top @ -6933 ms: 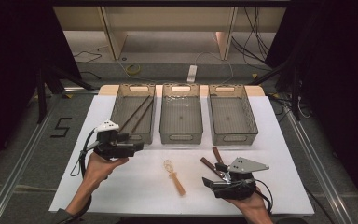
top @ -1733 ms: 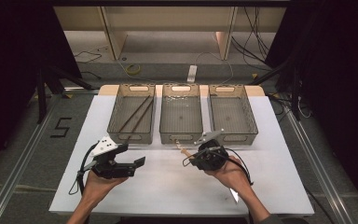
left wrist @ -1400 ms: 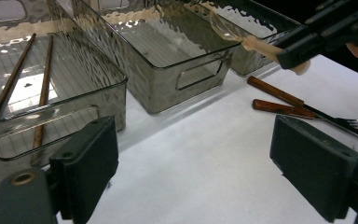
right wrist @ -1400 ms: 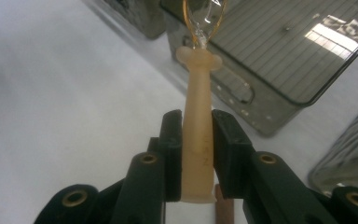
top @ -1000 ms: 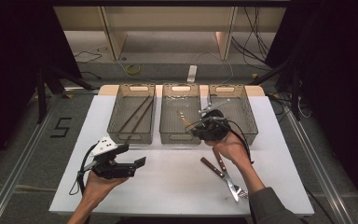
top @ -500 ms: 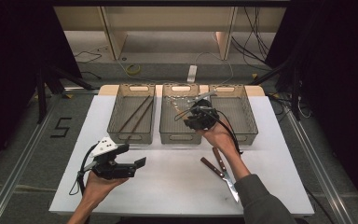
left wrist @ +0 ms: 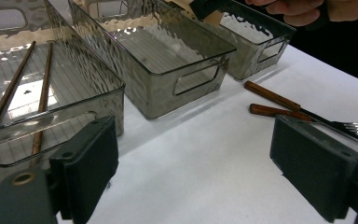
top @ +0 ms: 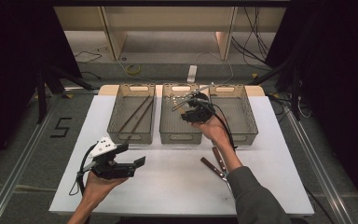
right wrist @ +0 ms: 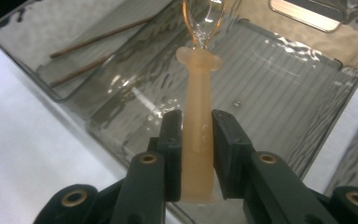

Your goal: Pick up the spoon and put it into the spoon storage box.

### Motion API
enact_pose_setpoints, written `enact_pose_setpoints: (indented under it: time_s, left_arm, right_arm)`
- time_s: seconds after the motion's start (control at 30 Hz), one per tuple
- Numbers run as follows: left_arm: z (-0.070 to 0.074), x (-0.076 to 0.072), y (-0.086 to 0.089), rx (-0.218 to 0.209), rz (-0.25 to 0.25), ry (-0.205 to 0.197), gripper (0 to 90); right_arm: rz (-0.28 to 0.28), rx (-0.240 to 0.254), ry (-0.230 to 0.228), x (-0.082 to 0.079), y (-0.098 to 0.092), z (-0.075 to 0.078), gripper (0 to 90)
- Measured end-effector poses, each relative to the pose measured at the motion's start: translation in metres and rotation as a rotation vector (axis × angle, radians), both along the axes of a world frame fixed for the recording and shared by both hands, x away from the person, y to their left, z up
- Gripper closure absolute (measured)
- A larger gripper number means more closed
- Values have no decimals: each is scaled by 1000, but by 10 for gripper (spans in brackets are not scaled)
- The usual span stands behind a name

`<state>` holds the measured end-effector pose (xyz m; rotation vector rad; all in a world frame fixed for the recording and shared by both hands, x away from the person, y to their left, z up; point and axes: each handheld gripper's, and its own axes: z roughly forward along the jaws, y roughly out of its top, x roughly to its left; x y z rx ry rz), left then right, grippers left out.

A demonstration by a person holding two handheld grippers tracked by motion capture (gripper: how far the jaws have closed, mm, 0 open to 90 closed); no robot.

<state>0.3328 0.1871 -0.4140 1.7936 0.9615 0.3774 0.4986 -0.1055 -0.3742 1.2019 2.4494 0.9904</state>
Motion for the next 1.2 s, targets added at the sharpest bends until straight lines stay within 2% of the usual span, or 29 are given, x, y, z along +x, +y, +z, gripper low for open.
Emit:
enact_pose_setpoints:
  time_s: [0.37, 1.13, 1.2]
  left_arm:
    - [0, -1, 1, -5, 11, -6, 145]
    - [0, 0, 0, -3, 13, -1, 146]
    - [0, 0, 1, 7, 8, -1, 146]
  right_arm:
    - [0, -23, 21, 8, 13, -6, 750]
    - [4, -65, 88, 12, 23, -23, 747]
    - [7, -65, 90, 12, 24, -24, 746]
